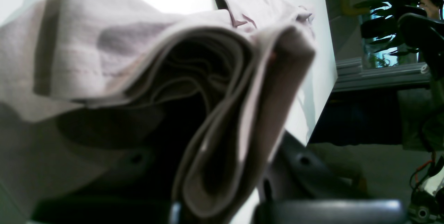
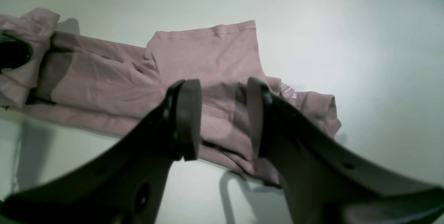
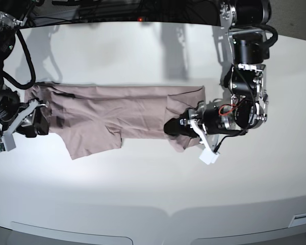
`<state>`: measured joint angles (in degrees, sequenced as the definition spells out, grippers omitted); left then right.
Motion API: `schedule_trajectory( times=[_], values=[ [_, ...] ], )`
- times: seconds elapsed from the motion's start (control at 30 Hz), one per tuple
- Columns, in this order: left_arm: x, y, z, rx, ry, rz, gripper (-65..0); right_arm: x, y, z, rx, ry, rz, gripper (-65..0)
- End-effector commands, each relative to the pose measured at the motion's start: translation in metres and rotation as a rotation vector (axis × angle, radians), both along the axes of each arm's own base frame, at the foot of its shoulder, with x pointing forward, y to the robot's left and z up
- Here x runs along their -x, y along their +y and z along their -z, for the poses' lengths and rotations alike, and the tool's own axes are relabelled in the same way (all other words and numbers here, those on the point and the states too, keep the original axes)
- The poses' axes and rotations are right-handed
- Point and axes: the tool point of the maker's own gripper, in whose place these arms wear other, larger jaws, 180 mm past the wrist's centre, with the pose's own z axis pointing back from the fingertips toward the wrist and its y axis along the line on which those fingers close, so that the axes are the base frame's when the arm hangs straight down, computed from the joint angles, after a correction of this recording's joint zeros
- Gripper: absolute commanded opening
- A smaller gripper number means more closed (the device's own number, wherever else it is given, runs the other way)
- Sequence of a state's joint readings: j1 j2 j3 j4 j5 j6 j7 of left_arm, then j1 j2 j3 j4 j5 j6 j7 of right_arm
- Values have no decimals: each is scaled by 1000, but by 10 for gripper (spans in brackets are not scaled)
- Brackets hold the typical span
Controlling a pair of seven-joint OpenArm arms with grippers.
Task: Fold the T-shirt properly
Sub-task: 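Lift the strip end with the left gripper and fold it toward the right gripper, then release the folded end and pull the left gripper back from the shirt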
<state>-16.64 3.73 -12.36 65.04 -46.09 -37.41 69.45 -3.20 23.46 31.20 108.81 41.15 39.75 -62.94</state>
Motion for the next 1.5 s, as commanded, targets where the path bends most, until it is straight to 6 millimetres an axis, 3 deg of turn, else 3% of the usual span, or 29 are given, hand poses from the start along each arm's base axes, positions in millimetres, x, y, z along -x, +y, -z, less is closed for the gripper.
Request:
schedule_trajectory(
  times=[0.0,0.2,0.33,0.47,0.57,0.87,1.03,1.33,1.4,1.47],
  values=[
    [-12,-4,-18,31,-50,-9,-650,-5,0,-15,7,-52,-15,-418],
    [-11,-4,-17,28,-46,-2,-650,-5,0,-15,7,-52,-15,-418],
    [1,-13,-18,47,-11,57,-637,-5,0,-15,7,-51,-15,-418],
    [-4,-19,-38,160,-36,32,-392,-5,0,-15,7,-52,-15,-418],
    [-11,-20,-53,244,-61,-2,-324,-5,0,-15,7,-51,-15,-418],
    [-9,-40,-65,313,-64,7,-324,-5,0,-15,7,-52,-15,-418],
    [-14,-37,-66,264,-115,31,-324,-5,0,-15,8,-51,-15,-418],
    [-43,-7,-84,175,-201,24,-324,-5,0,-15,7,-51,-15,-418],
    [-47,6,-78,122,-203,20,-324,-5,0,-15,8,-50,-15,-418],
    [-48,24,-57,-27,-186,26,-324,-5,0,-15,8,-51,-14,-418]
  ],
)
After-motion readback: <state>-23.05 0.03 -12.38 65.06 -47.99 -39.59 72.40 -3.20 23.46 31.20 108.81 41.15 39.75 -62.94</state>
